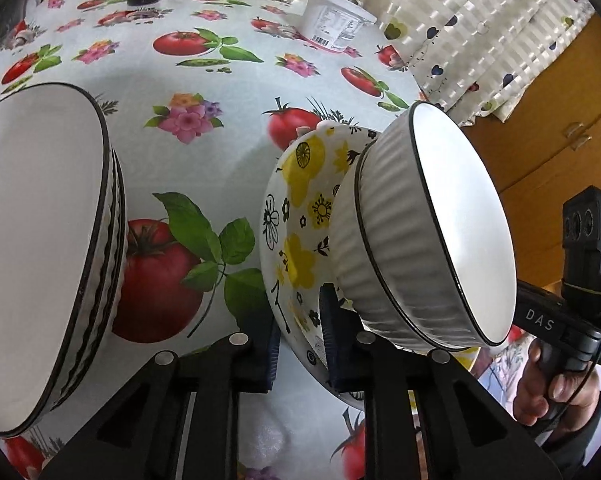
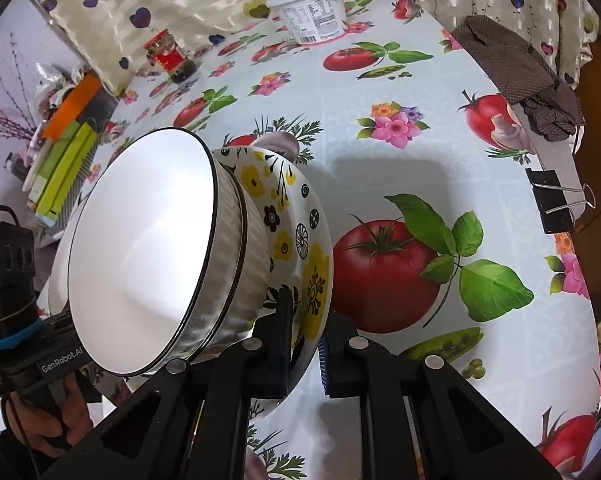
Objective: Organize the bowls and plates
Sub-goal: 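Carry the tilted bowl stack toward the white plate stack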
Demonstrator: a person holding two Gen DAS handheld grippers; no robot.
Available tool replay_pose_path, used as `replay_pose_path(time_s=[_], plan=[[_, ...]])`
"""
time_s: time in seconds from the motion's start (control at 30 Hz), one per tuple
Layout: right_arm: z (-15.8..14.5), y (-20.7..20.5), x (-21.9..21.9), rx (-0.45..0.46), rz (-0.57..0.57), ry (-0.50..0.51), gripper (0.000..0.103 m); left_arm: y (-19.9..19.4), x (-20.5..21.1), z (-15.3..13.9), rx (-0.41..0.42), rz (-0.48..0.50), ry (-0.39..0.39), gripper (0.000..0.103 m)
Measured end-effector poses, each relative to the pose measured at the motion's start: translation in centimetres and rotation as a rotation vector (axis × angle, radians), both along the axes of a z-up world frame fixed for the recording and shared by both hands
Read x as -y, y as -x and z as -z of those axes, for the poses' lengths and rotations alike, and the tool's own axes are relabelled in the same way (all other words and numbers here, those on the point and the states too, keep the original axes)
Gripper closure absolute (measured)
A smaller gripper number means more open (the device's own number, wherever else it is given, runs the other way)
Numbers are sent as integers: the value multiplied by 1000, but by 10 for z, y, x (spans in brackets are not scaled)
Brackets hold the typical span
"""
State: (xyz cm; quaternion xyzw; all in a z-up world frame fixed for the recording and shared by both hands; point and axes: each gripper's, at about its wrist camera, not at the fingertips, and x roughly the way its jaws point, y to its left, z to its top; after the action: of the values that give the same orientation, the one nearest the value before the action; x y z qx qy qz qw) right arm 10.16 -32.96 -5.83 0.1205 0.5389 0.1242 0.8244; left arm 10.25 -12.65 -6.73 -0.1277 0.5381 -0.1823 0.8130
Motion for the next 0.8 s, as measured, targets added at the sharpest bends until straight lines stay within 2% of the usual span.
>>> replay_pose_path(time_s=[0.8], plan=[[0,3,-5,15,24,27,92,-4,0,0,26,28,-9,84]])
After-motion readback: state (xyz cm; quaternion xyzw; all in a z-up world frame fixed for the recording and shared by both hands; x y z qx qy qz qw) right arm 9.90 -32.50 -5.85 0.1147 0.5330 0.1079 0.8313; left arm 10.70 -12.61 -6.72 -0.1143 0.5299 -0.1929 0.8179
